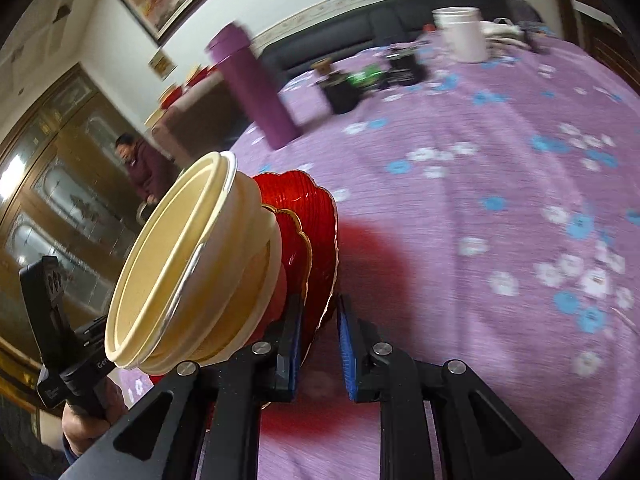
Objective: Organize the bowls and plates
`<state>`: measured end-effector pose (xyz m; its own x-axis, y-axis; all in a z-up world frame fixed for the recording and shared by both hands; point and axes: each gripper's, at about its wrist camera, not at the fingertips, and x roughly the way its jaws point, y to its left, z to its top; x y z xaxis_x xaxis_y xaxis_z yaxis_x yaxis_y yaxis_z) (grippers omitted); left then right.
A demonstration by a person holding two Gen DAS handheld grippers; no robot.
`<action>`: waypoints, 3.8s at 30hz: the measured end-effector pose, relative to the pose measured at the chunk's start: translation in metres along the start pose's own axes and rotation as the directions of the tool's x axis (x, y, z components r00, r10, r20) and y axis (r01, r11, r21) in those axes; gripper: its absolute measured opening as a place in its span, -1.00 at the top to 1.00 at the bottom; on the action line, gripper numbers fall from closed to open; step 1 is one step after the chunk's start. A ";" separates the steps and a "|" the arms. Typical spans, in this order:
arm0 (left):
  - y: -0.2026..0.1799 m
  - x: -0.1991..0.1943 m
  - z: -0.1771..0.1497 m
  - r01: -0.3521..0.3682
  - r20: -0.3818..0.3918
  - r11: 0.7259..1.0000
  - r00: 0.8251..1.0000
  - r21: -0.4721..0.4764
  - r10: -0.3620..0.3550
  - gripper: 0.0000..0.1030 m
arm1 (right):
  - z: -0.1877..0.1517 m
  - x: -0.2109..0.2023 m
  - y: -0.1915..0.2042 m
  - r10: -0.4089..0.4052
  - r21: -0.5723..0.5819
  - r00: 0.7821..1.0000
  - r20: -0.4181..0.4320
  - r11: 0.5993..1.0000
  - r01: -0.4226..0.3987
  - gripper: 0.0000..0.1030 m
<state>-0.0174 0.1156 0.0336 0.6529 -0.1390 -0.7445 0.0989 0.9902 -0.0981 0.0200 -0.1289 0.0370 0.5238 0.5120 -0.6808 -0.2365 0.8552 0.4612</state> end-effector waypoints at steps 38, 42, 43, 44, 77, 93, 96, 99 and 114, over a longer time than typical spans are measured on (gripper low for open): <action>-0.102 0.039 -0.004 -0.081 0.052 0.991 0.996 0.109 0.076 0.34 | -0.024 -0.033 -0.079 -0.198 0.097 0.971 0.135 0.978 0.186 0.60; -0.103 0.040 -0.006 -0.072 0.045 0.991 0.997 0.108 0.068 0.30 | -0.026 -0.034 -0.078 -0.191 0.106 0.973 0.131 0.978 0.178 0.53; -0.103 0.040 -0.005 -0.070 0.045 0.992 0.997 0.109 0.065 0.29 | -0.026 -0.035 -0.078 -0.188 0.109 0.973 0.132 0.979 0.174 0.51; -0.103 0.040 -0.006 -0.068 0.046 0.992 0.997 0.109 0.063 0.28 | -0.027 -0.035 -0.077 -0.189 0.109 0.973 0.130 0.978 0.175 0.51; -0.089 -0.010 -0.042 -0.106 0.198 0.982 0.977 0.158 0.073 -1.00 | -0.091 -0.086 -0.051 -0.255 -0.039 0.906 0.338 0.958 0.284 -0.63; -0.066 0.004 -0.019 -0.116 0.109 0.983 0.989 0.140 0.101 -1.00 | -0.089 -0.082 -0.049 -0.284 -0.040 0.901 0.329 0.949 0.314 -0.73; -0.071 0.001 -0.019 -0.179 0.140 0.972 0.978 0.154 0.158 -1.00 | -0.088 -0.081 -0.051 -0.287 -0.029 0.903 0.320 0.950 0.312 -0.73; -0.078 -0.001 -0.021 -0.226 0.171 0.956 0.966 0.189 0.195 -1.00 | -0.088 -0.081 -0.052 -0.287 -0.024 0.903 0.319 0.950 0.310 -0.73; -0.077 -0.006 -0.022 -0.229 0.176 0.954 0.965 0.191 0.196 -1.00 | -0.089 -0.082 -0.052 -0.285 -0.026 0.905 0.315 0.951 0.309 -0.73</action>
<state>-0.0455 0.0400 0.0310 0.7816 0.0587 -0.6210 0.0883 0.9751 0.2033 -0.0833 -0.2079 0.0187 0.7997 0.1938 -0.5682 -0.0842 0.9733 0.2136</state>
